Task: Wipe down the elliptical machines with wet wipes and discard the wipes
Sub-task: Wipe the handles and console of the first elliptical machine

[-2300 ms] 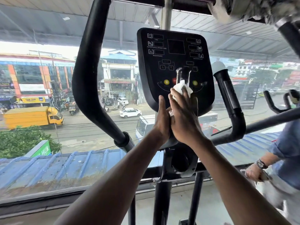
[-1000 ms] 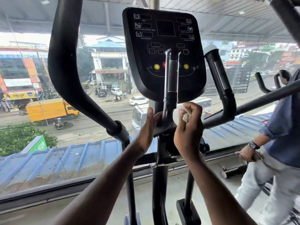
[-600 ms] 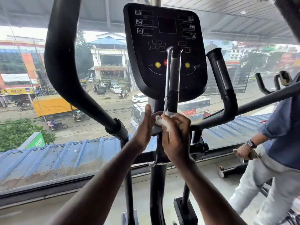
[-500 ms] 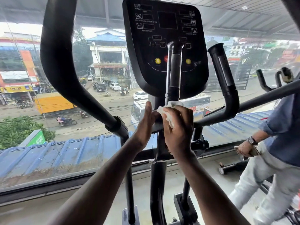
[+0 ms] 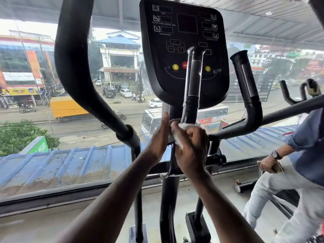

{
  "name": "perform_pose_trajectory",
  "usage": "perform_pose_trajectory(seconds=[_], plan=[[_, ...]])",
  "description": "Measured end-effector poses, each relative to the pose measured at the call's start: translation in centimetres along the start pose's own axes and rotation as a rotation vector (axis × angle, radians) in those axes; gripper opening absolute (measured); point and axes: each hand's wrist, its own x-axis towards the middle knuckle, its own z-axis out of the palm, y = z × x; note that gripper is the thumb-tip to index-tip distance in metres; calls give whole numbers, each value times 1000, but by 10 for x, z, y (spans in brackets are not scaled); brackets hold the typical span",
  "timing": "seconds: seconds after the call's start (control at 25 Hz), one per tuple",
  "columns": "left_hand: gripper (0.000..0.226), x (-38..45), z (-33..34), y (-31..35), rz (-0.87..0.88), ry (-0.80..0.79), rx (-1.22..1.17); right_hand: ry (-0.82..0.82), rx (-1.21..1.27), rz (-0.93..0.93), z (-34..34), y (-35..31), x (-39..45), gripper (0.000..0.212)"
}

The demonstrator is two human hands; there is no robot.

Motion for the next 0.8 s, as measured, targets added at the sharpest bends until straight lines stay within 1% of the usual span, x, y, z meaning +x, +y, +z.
perform_pose_trajectory(seconds=[0.04, 0.08, 0.16, 0.2, 0.24, 0.28, 0.36, 0.4, 0.44, 0.48, 0.56, 0.64, 0.68, 0.72, 0.76, 0.8], plan=[[66, -1, 1, -1, 11, 7, 7, -27, -26, -31, -1, 0, -9, 47], [59, -3, 3, -2, 20, 24, 6, -36, -34, -23, -1, 0, -8, 47], [50, -6, 9, 0, 15, 79, -30, 9, 25, 106, -4, -3, 13, 47], [50, -6, 10, 0, 30, 90, -47, 50, 76, 167, -6, -4, 24, 42], [46, -8, 10, 0, 59, 105, -58, 81, 110, 176, -8, -4, 31, 33], [37, -10, 11, 0, 97, 125, -79, 93, 123, 151, -9, -4, 31, 25], [15, -16, 17, 0, 167, 244, -51, 82, 96, 103, -11, -6, 20, 18], [11, -20, 21, -2, 191, 328, 10, 70, 86, 103, -11, -8, 18, 18], [14, -23, 25, -7, 214, 387, 71, 47, 89, 109, -12, -7, 18, 19], [18, -26, 30, -9, 223, 408, 110, 21, 111, 111, -14, -5, 20, 18], [20, -28, 34, -9, 245, 391, 105, -30, 198, 80, -23, -1, 23, 20], [18, -25, 32, -5, 271, 368, 107, -76, 370, 87, -32, 5, 25, 30], [18, -22, 32, -3, 281, 361, 121, -68, 491, 153, -34, 8, 27, 31], [18, -20, 31, -3, 274, 382, 116, -37, 623, 276, -36, 8, 28, 27], [16, -17, 28, -5, 253, 409, 71, 14, 741, 418, -35, 7, 28, 19], [9, -16, 25, -8, 236, 431, 41, 72, 800, 531, -32, 8, 29, 14]])
